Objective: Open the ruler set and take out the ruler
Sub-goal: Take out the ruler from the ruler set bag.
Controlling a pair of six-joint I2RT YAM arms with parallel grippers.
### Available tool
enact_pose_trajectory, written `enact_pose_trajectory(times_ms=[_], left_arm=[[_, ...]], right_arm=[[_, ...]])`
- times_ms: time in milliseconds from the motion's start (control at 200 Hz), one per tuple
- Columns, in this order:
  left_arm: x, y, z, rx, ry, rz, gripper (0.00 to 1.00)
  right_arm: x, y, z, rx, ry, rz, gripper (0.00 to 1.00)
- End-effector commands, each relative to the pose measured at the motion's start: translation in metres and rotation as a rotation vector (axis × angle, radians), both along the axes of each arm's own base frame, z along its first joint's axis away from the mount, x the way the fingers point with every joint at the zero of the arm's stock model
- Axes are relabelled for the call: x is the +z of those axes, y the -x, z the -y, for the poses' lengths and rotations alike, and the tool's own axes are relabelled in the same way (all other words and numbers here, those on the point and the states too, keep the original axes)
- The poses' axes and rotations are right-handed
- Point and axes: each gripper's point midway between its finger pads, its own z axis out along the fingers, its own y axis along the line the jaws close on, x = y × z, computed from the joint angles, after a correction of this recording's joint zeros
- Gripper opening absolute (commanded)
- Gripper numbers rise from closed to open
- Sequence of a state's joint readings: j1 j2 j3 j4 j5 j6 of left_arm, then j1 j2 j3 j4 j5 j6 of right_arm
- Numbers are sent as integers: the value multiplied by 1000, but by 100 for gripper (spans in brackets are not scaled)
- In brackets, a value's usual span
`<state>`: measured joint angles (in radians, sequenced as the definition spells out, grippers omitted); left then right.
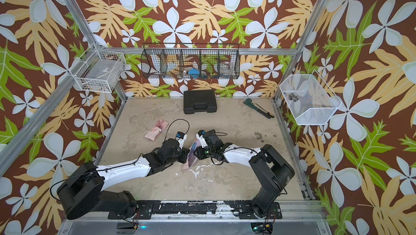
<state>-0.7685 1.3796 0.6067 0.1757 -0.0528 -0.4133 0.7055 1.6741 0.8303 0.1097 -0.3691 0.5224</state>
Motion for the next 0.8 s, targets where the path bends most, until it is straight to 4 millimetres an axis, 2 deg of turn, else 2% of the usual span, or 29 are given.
enact_pose_trajectory(times_ms=[0,170,515,626,791], left_arm=[[5,-3,1,-2,6,27,0],[0,-2,1,-5,6,18,0],[0,-1,1,-8,3,20,0],[0,-2,2,-10,6,21,0],[0,-2,2,-11,7,21,0]], right_arm=[[7,-1,-8,-3,-58,-7,26],[6,-3,-11,-15,-75,-12,19],[-4,-2,-13,-47,-96,-73,24],[0,-2,-16,-56,-132,-82,25],[4,-4,-16,-80,-151,-72,16]])
